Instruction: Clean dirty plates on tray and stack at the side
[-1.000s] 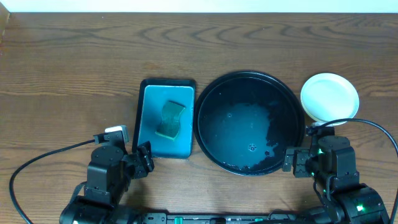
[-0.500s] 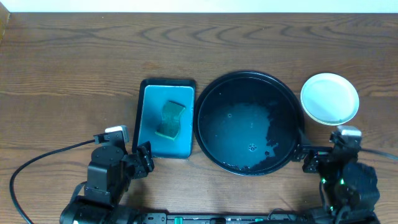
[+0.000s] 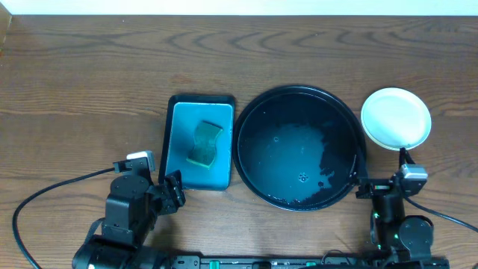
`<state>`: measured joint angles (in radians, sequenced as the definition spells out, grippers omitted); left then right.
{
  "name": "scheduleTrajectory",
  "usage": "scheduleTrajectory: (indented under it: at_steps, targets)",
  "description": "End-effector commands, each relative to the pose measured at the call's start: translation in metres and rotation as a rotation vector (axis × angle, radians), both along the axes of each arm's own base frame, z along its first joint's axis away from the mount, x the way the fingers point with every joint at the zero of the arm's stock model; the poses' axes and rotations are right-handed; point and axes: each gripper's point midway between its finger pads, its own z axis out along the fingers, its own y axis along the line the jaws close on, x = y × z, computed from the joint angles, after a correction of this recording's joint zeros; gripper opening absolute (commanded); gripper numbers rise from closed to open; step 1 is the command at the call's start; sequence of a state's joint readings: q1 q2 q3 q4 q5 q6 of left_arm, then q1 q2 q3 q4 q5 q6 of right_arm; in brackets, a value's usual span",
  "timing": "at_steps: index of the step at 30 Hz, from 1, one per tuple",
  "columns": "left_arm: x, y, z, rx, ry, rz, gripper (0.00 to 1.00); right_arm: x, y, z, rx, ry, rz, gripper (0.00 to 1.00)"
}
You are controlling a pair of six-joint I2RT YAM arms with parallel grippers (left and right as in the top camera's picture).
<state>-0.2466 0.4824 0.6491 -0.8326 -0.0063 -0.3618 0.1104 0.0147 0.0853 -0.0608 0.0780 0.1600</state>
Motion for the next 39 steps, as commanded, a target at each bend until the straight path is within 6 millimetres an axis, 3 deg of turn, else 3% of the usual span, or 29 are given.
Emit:
scheduleTrajectory:
  at_steps: [1, 4, 13, 14, 17, 20, 23, 29, 39]
  targets:
    - [0.0, 0.001, -0.002, 0.016, 0.001, -0.009, 0.75, 0.003, 0.0, -0.015, -0.022, 0.016, 0.001, 0.99]
    - [0.0, 0.001, -0.002, 0.016, 0.001, -0.009, 0.75, 0.004, 0.0, -0.038, -0.071, 0.07, 0.005, 0.99]
    - [0.0, 0.001, -0.002, 0.016, 0.001, -0.009, 0.75, 0.004, 0.008, -0.039, -0.209, 0.068, 0.056, 0.99]
    - [0.0, 0.001, -0.002, 0.016, 0.001, -0.009, 0.75, 0.004, 0.008, -0.037, -0.208, 0.057, 0.054, 0.99]
    - [0.0, 0.001, -0.002, 0.016, 0.001, -0.009, 0.75, 0.004, 0.006, -0.004, -0.198, -0.075, 0.028, 0.99]
    - [0.0, 0.001, -0.002, 0.016, 0.001, -0.009, 0.75, 0.003, 0.004, 0.01, -0.192, -0.131, 0.012, 0.99]
    - [0.0, 0.001, -0.002, 0.016, 0.001, -0.009, 0.75, 0.004, 0.004, 0.0, -0.196, -0.088, 0.017, 0.99]
    - [0.0, 0.001, -0.002, 0.016, 0.001, -0.009, 0.75, 0.004, 0.005, -0.041, -0.21, 0.075, 0.039, 0.99]
    - [0.0, 0.001, -0.002, 0.016, 0.001, -0.009, 0.75, 0.004, 0.005, -0.04, -0.209, 0.071, 0.038, 0.99]
